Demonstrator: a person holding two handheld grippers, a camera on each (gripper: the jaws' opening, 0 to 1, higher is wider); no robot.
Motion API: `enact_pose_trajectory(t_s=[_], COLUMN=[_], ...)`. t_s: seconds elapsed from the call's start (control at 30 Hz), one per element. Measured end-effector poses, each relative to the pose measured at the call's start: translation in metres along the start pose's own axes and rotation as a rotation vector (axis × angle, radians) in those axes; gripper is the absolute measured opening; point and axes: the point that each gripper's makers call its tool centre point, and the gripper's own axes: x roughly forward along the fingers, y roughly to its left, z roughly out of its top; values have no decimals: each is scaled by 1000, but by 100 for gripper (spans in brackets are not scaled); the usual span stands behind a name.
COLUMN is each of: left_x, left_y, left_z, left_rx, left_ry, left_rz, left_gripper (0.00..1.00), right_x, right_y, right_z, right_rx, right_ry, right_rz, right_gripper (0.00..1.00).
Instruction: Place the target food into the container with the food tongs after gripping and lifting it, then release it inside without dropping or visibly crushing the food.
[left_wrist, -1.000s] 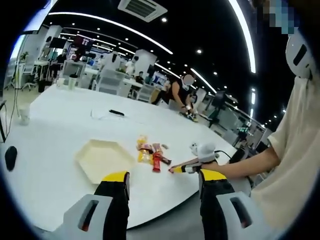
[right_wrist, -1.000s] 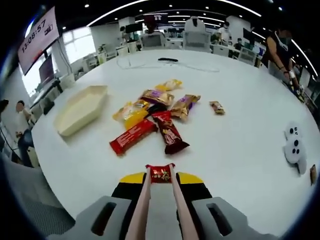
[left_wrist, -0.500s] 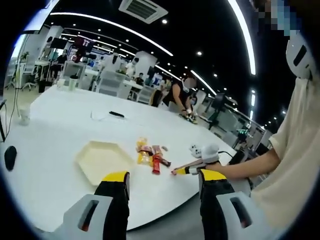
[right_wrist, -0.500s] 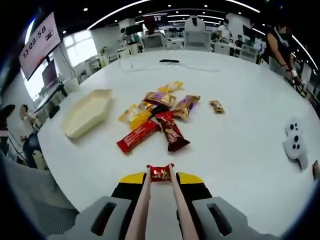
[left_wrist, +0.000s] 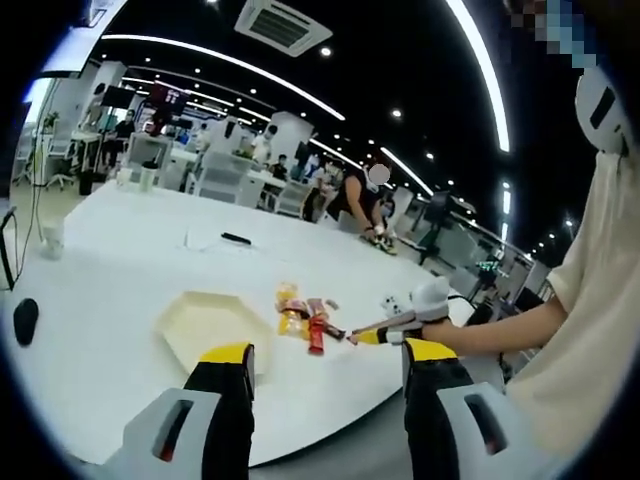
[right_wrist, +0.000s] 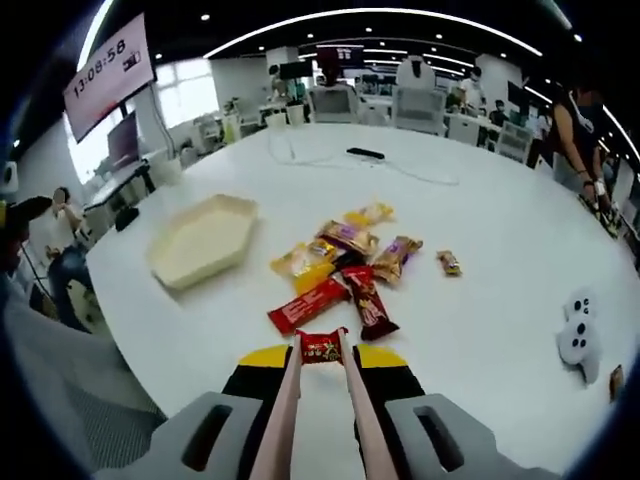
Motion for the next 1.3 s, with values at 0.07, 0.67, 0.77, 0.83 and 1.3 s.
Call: enact_pose_trajectory(t_s=[0.07, 0.67, 0.77, 0.83, 1.3], left_x=[-1, -15, -19, -21, -25], left_y=[0, 0, 2, 5, 15], left_z=[1, 1, 0, 1, 7], left_rx=[2, 5, 6, 10, 22], left_ry=[-4, -31, -31, -27, -28], left_rz=[0, -12, -10, -2, -18], left_gripper=[60, 59, 59, 59, 59], right_x=[-1, -12, -14, -13, -14], right_y=[3, 43, 50, 57, 90], right_z=[5, 37, 40, 42, 65], right_rx=[-15, -79, -81, -88, -117], right_ry=[-10, -84, -89, -93, -118], right_rz=[7, 66, 75, 83, 127], right_gripper=[22, 23, 23, 23, 23])
